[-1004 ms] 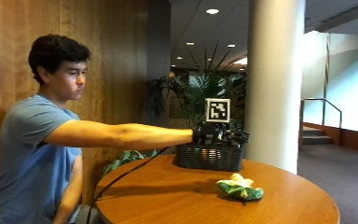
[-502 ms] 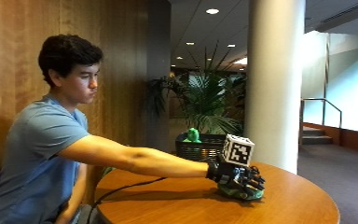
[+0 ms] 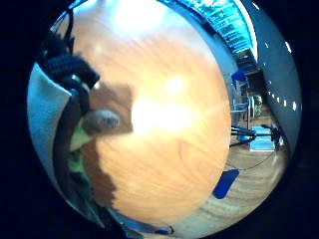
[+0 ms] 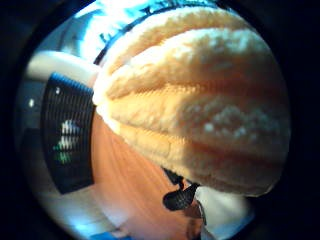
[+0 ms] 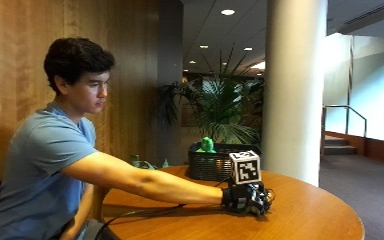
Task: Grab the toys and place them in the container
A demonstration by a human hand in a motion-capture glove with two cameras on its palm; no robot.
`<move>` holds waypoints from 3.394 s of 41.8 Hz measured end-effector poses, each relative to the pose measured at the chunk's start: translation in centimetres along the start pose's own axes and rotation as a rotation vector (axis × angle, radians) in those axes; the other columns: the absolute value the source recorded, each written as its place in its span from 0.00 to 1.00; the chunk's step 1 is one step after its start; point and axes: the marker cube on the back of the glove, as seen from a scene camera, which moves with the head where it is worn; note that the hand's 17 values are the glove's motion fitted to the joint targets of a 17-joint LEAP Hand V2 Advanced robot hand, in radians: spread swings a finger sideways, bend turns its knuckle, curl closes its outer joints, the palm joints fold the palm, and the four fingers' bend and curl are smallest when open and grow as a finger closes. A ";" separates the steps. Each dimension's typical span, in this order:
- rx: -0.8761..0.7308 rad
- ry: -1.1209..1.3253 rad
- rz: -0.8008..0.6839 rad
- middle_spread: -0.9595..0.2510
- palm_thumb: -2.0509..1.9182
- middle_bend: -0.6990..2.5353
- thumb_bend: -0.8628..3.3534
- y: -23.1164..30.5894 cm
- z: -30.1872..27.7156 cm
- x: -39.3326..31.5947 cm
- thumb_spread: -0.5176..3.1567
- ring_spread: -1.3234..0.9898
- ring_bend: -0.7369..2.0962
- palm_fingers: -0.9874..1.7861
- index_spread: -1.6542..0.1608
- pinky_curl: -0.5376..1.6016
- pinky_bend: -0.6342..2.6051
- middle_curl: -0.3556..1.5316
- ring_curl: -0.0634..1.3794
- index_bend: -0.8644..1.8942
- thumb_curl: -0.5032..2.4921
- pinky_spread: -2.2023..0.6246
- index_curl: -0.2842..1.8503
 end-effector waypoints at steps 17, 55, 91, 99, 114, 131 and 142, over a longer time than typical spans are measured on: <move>-0.043 0.047 0.024 0.50 0.69 0.46 0.24 2.2 -6.5 -1.9 0.35 0.41 0.65 0.80 0.72 0.42 0.51 0.49 0.46 0.45 0.35 0.64 0.25; 0.272 -0.034 -0.034 0.45 0.68 0.44 0.21 2.9 -31.6 -26.2 0.38 0.41 0.69 0.76 0.73 0.46 0.54 0.55 0.42 0.38 0.41 0.63 0.29; -0.014 -0.199 0.007 0.79 0.48 0.28 0.18 4.2 -27.5 -28.2 0.42 0.56 0.47 0.31 0.76 0.48 0.63 0.47 0.26 0.37 0.29 0.76 0.28; -0.004 0.019 0.023 0.83 0.48 0.26 0.18 5.4 -28.4 -26.8 0.42 0.59 0.41 0.29 0.76 0.46 0.63 0.44 0.21 0.36 0.26 0.79 0.27; 0.029 0.030 -0.054 0.85 0.48 0.26 0.18 12.5 -26.7 -11.3 0.43 0.60 0.38 0.31 0.76 0.44 0.60 0.41 0.20 0.36 0.24 0.81 0.27; 0.018 -0.036 0.027 0.85 0.49 0.27 0.19 17.2 -25.8 -6.0 0.43 0.60 0.37 0.31 0.76 0.42 0.59 0.38 0.21 0.36 0.23 0.82 0.25; 0.009 0.009 0.033 0.85 0.49 0.27 0.19 19.3 -24.7 -4.9 0.44 0.60 0.37 0.32 0.75 0.41 0.58 0.37 0.21 0.36 0.22 0.82 0.25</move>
